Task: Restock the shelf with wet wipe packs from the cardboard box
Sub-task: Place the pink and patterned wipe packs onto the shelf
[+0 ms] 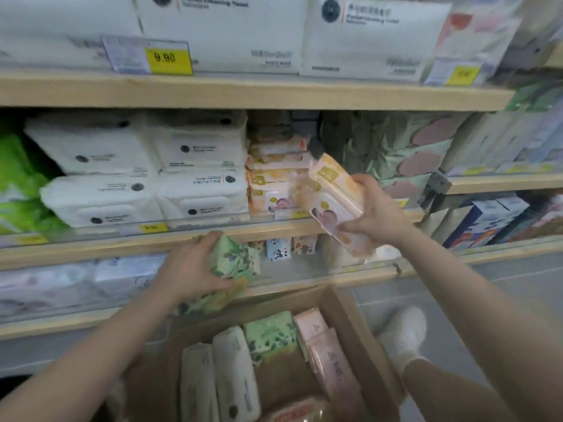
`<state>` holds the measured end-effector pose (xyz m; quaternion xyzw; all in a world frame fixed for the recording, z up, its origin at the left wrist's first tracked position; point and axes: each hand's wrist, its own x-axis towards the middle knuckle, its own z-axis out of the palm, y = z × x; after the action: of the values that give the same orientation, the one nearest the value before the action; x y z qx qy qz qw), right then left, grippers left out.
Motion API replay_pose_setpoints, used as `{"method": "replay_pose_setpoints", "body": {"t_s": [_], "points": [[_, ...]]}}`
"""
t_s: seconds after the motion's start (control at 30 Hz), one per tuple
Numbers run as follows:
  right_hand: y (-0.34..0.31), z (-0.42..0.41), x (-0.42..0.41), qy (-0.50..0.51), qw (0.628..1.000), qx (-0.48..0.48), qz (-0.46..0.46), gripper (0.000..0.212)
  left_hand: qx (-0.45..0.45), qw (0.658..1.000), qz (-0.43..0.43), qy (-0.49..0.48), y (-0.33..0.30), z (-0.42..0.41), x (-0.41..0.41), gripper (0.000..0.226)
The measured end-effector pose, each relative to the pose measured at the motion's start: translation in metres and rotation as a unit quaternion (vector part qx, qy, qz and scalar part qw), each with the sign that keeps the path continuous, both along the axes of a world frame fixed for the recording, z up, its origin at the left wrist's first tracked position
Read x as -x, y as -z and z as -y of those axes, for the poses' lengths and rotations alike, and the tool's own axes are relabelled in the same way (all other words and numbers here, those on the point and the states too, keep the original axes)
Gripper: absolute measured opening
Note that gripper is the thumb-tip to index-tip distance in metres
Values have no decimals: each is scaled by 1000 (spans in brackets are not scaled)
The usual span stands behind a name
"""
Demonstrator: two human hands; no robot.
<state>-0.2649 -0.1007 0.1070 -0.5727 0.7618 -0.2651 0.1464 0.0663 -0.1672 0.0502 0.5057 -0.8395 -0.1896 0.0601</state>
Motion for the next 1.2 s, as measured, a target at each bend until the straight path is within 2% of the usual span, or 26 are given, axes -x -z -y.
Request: {"method": "replay_pose_setpoints", "body": {"t_s": [0.17, 0.27, 0.4, 0.5, 0.73, 1.0, 1.2], "points": [[-37, 88, -20, -82, 988, 25, -131, 95, 42, 999, -14, -27, -21, 28, -27, 109], [-49, 135, -31, -127, 969, -33, -211, 95, 46, 997, -47, -40, -19, 41, -33, 98], [-50, 161, -44, -114, 956, -112, -245, 79, 45, 998, -45, -27, -15, 55, -32, 100], [-33, 162, -51, -118, 941, -48, -313, 79, 44, 998, -48, -23, -14, 60, -26, 100], [-37, 190, -32, -117, 940, 18, -321, 83, 32, 996, -78, -26, -15, 69, -18, 102], [-12, 213, -38, -116, 944, -15, -309, 94, 31, 996, -81, -15, -10, 73, -14, 100], [-10, 209, -37, -118, 942, 23, -315, 104, 23, 995, -93, -14, -9, 68, -10, 97]]}}
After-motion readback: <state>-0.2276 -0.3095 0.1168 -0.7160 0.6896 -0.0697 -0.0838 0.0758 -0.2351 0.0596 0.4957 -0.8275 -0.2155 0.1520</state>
